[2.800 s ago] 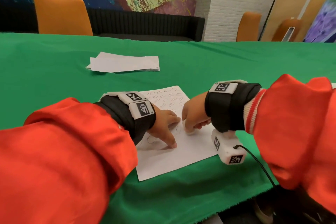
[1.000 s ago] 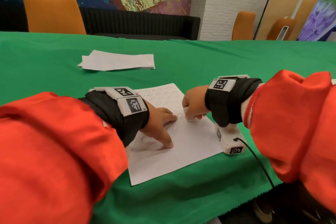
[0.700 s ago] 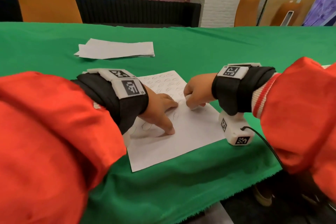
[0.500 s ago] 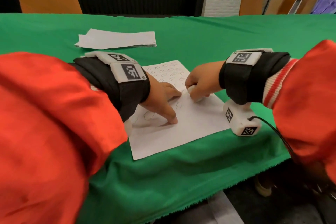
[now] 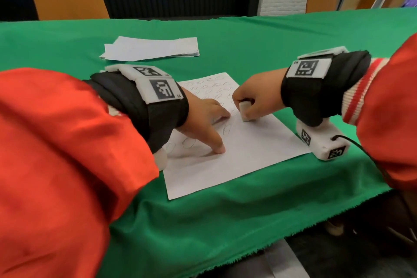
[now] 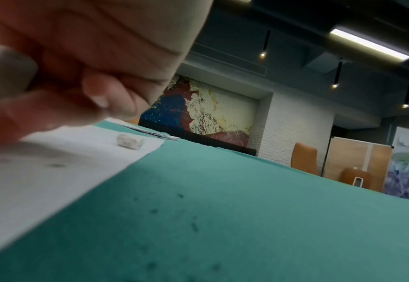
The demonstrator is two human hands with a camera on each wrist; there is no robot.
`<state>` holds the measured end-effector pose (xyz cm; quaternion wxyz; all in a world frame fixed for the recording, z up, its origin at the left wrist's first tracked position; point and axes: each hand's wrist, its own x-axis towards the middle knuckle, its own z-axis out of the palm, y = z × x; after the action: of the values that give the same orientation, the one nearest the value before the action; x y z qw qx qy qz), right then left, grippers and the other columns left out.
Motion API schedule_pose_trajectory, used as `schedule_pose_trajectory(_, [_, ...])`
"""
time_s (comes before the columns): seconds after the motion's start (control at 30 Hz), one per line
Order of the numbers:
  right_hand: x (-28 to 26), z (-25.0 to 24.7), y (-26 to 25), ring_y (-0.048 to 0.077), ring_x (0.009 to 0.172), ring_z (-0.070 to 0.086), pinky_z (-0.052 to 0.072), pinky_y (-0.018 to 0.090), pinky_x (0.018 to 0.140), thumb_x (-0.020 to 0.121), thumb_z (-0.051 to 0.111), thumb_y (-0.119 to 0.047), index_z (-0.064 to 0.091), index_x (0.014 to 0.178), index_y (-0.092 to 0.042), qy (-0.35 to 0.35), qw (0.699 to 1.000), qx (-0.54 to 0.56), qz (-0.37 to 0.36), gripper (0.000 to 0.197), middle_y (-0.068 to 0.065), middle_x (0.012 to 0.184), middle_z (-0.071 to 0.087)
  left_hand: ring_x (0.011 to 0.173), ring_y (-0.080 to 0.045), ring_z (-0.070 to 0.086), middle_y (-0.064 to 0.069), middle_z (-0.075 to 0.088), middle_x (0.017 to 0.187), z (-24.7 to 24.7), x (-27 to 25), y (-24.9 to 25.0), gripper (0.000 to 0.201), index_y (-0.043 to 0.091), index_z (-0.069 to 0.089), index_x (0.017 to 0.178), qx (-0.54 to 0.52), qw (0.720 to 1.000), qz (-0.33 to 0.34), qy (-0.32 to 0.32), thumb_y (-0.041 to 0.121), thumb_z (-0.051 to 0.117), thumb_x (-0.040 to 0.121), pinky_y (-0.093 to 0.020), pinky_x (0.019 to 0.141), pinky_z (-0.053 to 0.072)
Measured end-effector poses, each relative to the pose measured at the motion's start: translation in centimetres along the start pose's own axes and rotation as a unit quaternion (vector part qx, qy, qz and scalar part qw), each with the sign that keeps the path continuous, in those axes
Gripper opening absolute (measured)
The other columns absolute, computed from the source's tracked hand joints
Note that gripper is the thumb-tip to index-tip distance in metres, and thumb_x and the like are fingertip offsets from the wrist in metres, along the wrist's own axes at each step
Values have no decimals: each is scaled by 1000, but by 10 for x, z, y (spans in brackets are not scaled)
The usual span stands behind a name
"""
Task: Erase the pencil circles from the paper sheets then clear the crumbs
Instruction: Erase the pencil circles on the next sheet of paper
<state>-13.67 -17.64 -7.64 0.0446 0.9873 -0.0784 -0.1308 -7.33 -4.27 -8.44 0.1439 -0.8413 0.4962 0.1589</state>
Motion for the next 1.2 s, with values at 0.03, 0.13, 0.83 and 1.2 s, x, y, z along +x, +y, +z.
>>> schedule_pose_trajectory(0.03, [1,0,-1,12,63,50,34,23,53,83,50,-19,58,80,-20,4,1000,-6,1,9,-3,73,60,141,-12,21,13,11,156,0,-1,0,83,31,11,150,-1,1000,-2,-2,56,55,85,-33,112,20])
schedule_pose_trajectory(0.13, [-1,-1,-1,10,60,51,34,22,52,83,54,-21,58,77,-19,-6,1000,11,-4,7,-5,69,61,141,-11,21,15,9,156,-1,-1,-1,89,32,10,150,-1,1000,-6,-16,64,54,80,-35,113,19])
schedule_pose_trajectory(0.83, [-6,-10,5,10,58,51,34,22,53,85,61,-35,57,71,-20,-14,1000,-7,-5,21,-9,62,59,142,-11,18,14,6,156,1,2,1,94,30,6,151,0,1000,0,-20,65,55,78,-35,114,17])
schedule_pose_trajectory(1.2, [0,0,-10,10,60,48,36,23,55,82,62,-31,58,73,-20,-28,999,33,9,15,-4,66,56,141,-16,22,11,7,157,5,3,2,95,27,6,151,27,1000,-10,-1,68,52,79,-34,111,20])
